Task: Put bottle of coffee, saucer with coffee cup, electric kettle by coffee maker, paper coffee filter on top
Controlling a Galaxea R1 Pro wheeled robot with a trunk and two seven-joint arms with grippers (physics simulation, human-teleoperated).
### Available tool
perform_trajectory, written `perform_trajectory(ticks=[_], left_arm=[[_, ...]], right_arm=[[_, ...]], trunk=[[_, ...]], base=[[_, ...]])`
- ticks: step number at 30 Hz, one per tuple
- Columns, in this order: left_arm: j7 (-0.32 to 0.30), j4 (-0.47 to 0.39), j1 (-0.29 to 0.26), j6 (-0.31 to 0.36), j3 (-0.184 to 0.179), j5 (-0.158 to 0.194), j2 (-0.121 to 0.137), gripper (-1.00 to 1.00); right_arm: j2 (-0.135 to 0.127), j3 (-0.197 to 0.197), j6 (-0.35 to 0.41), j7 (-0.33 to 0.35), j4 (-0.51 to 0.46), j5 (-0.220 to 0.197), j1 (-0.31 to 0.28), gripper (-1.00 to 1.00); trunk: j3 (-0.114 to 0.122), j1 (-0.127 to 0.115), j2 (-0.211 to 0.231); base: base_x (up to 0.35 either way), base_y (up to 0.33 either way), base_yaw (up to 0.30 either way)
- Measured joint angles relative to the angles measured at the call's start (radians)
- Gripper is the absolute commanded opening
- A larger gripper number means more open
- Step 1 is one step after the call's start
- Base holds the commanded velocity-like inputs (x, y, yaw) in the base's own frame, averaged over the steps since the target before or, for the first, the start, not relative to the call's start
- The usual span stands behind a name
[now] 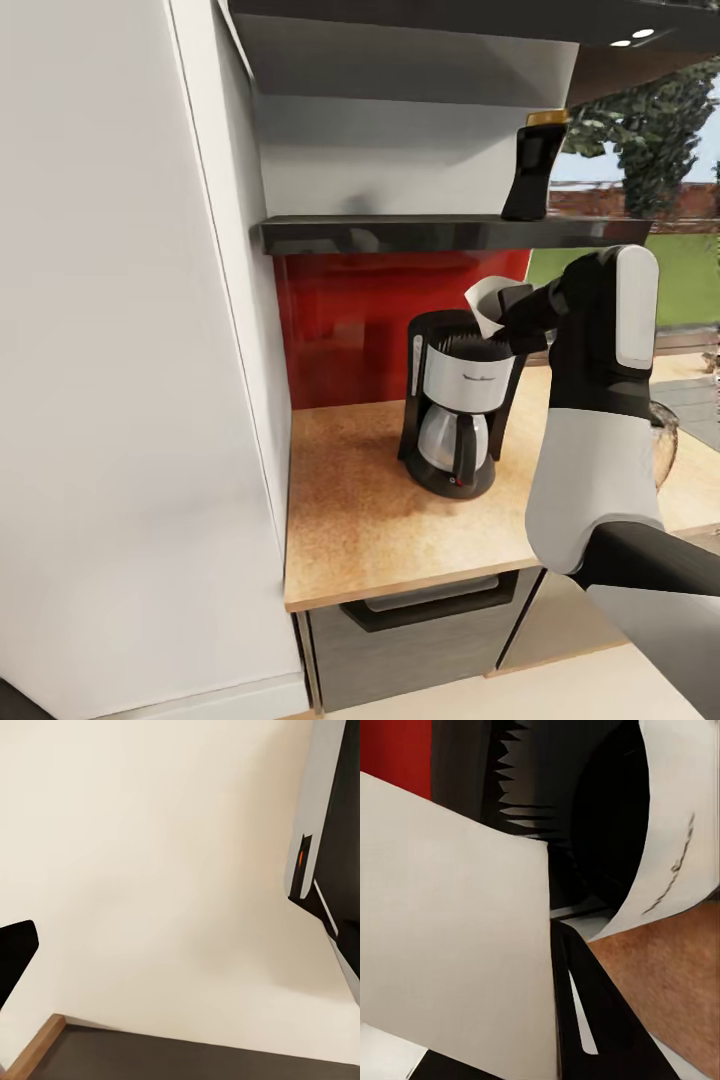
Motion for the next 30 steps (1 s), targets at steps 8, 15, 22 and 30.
perform_trajectory(ticks=[8, 15, 22, 30], left_arm=[[0.0, 0.0, 0.0, 0.0, 0.0, 0.0, -0.001, 1.0], [0.0, 0.0, 0.0, 0.0, 0.0, 0.0, -0.001, 1.0], [0.0, 0.0, 0.0, 0.0, 0.0, 0.0, -0.001, 1.0], [0.0, 0.0, 0.0, 0.0, 0.001, 0.0, 0.0, 1.0]], right_arm=[[0.001, 0.003, 0.0, 0.0, 0.0, -0.001, 0.0, -1.0], [0.003, 0.004, 0.0, 0.0, 0.0, -0.002, 0.0, -1.0], [0.003, 0.005, 0.0, 0.0, 0.002, -0.003, 0.0, -1.0], [0.005, 0.005, 0.0, 0.0, 0.007, -0.003, 0.0, -1.0]], trunk=[[0.0, 0.0, 0.0], [0.0, 0.0, 0.0], [0.0, 0.0, 0.0], [0.0, 0.0, 0.0]], base=[[0.0, 0.0, -0.015], [0.0, 0.0, 0.0], [0.0, 0.0, 0.0], [0.001, 0.0, 0.0]])
